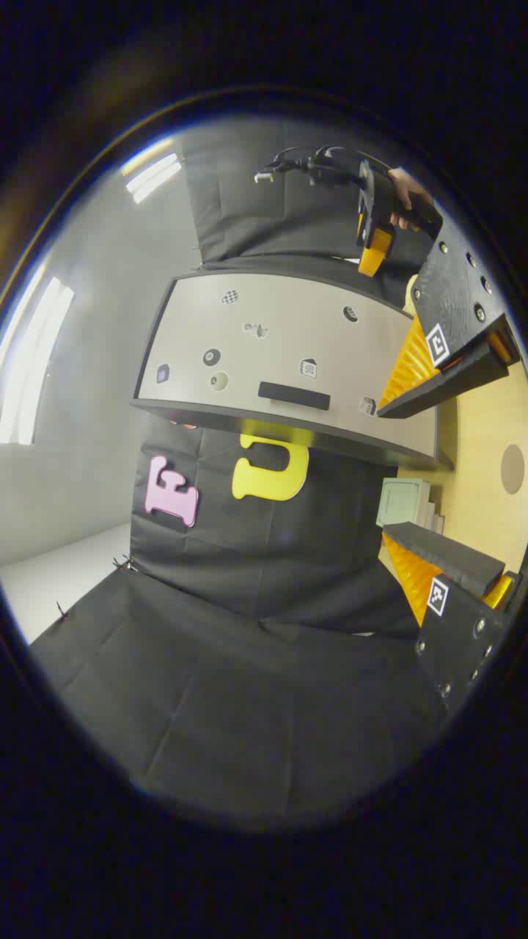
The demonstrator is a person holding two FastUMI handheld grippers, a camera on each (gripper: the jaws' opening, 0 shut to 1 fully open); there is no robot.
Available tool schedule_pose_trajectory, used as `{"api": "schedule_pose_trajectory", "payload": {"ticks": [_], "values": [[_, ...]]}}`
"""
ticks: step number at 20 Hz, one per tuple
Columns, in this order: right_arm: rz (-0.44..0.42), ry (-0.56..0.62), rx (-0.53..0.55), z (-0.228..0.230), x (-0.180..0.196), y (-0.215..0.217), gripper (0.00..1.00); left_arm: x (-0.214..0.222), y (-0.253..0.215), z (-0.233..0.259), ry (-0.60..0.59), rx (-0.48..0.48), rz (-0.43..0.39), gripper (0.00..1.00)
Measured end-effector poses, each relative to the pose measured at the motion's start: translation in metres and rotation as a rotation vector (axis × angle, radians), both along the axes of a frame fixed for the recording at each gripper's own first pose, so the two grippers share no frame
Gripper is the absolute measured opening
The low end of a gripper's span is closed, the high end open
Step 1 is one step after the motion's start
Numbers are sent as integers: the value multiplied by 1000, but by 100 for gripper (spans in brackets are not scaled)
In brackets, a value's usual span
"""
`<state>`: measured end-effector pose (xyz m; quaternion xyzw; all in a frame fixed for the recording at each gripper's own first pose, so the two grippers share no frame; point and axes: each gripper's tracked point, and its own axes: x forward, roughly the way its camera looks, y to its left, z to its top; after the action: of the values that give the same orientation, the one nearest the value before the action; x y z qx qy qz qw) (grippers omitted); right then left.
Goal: Open the cabinet door with the right hand, grasp the bottle in the cabinet with the left hand and place it on the coaster, then close the cabinet door with the right hand.
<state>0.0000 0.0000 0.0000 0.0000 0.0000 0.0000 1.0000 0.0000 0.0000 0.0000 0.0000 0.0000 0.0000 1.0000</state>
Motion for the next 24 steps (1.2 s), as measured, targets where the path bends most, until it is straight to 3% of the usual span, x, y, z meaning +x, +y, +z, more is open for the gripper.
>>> {"api": "schedule_pose_trajectory", "payload": {"ticks": [7,12,24], "values": [[-10,-30,8,32,-4,4,97,0,-13,11,12,111,-6,86],[-22,-68,-9,46,-17,7,96,9,-3,-1,64,-6,-34,87],[-2,-61,-14,56,-31,12,97,17,33,-17,70,-28,5,88]]}}
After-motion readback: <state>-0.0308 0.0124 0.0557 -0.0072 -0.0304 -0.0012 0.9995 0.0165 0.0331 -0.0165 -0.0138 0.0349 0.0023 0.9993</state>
